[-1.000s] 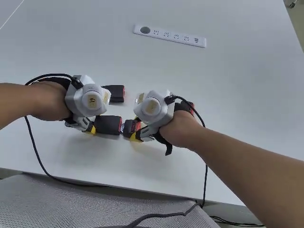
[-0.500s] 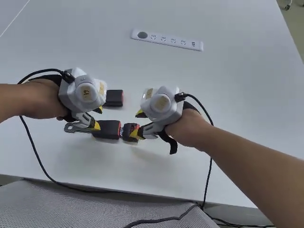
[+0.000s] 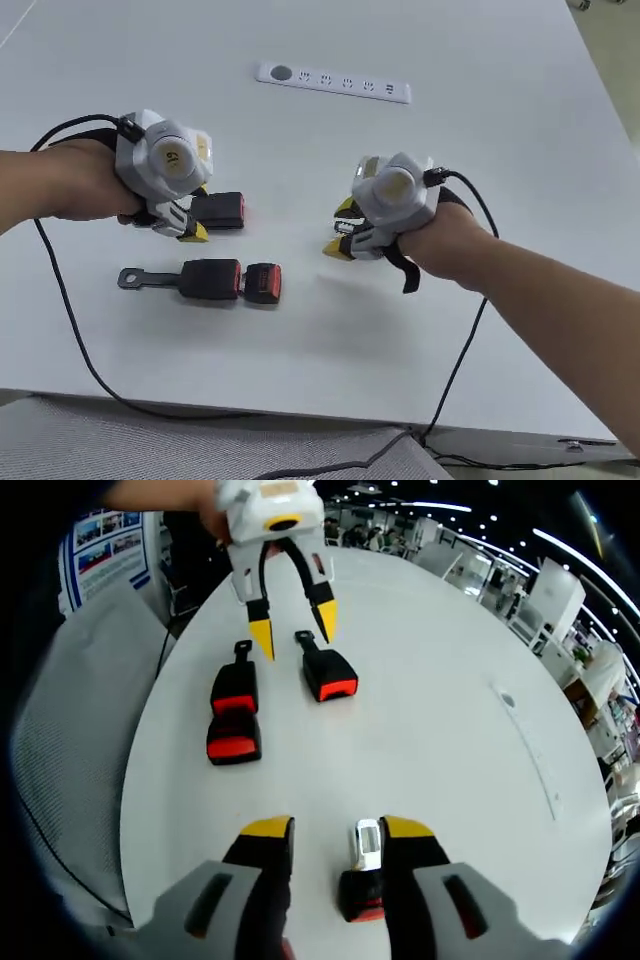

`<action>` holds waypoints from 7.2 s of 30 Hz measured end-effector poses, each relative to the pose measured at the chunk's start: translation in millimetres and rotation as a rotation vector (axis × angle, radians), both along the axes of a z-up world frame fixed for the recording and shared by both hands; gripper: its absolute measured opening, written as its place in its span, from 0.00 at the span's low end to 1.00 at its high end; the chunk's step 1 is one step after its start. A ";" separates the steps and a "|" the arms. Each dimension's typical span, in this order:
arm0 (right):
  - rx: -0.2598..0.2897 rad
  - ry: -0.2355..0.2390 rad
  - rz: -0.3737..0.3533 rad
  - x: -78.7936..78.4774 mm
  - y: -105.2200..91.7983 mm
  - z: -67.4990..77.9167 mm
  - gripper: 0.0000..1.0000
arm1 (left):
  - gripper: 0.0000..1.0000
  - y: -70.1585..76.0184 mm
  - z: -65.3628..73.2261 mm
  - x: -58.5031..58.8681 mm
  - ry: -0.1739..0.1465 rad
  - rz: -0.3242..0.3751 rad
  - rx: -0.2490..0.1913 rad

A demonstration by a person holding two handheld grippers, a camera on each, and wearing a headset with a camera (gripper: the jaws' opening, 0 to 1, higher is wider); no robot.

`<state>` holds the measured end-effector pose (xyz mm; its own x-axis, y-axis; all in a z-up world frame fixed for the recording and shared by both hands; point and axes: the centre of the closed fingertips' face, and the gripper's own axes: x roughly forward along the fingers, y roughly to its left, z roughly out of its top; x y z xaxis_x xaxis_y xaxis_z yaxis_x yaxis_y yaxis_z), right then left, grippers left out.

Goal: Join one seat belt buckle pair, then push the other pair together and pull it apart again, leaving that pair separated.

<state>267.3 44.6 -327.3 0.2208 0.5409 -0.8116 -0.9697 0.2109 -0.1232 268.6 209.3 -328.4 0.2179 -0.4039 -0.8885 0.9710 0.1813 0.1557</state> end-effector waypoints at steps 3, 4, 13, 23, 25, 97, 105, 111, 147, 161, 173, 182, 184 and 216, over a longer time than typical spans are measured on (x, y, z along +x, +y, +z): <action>-0.017 -0.008 -0.009 5.1 -13.8 0.8 0.35 | 0.43 -0.3 -2.7 6.7 -0.006 -0.010 0.007; -0.023 -0.007 -0.014 7.3 -19.5 0.0 0.35 | 0.44 0.2 -3.6 10.7 -0.012 -0.012 0.011; -0.059 0.040 -0.042 11.6 -47.0 -15.9 0.35 | 0.50 5.4 -17.5 23.8 0.003 -0.028 0.031; -0.064 0.065 -0.023 10.3 -49.3 -25.8 0.35 | 0.36 5.3 -33.2 23.5 0.062 -0.062 0.039; -0.079 0.063 0.003 10.0 -49.4 -27.6 0.34 | 0.33 4.9 -32.8 24.6 0.068 -0.072 0.038; -0.006 0.032 0.234 15.2 98.8 -28.0 0.31 | 0.31 2.4 -39.0 22.8 0.049 -0.163 0.031; 0.006 0.030 0.222 14.2 114.8 -27.1 0.31 | 0.31 2.5 -40.1 24.3 0.054 -0.150 0.016; 0.004 0.028 0.219 15.3 113.7 -27.3 0.31 | 0.31 3.1 -40.5 24.7 0.054 -0.137 0.008; -0.010 0.015 0.147 8.4 46.6 -29.3 0.33 | 0.32 4.6 -39.6 23.5 0.054 -0.110 0.026; -0.121 0.028 0.052 2.8 -49.3 -32.2 0.34 | 0.33 3.0 -35.6 17.1 0.047 -0.116 0.030; -0.179 0.045 0.023 3.5 -76.2 -35.9 0.35 | 0.33 2.6 -36.6 20.1 0.037 -0.101 0.053; -0.212 0.008 -0.033 10.2 -82.1 -34.1 0.47 | 0.37 3.5 -33.5 18.7 -0.021 -0.136 0.110; -0.206 0.002 -0.073 11.5 -84.9 -33.5 0.49 | 0.39 6.6 -28.3 20.6 -0.040 -0.102 0.102; 0.180 -0.083 -0.373 -81.8 -90.3 31.0 0.90 | 0.79 109.1 37.0 -109.3 -0.078 0.490 -0.231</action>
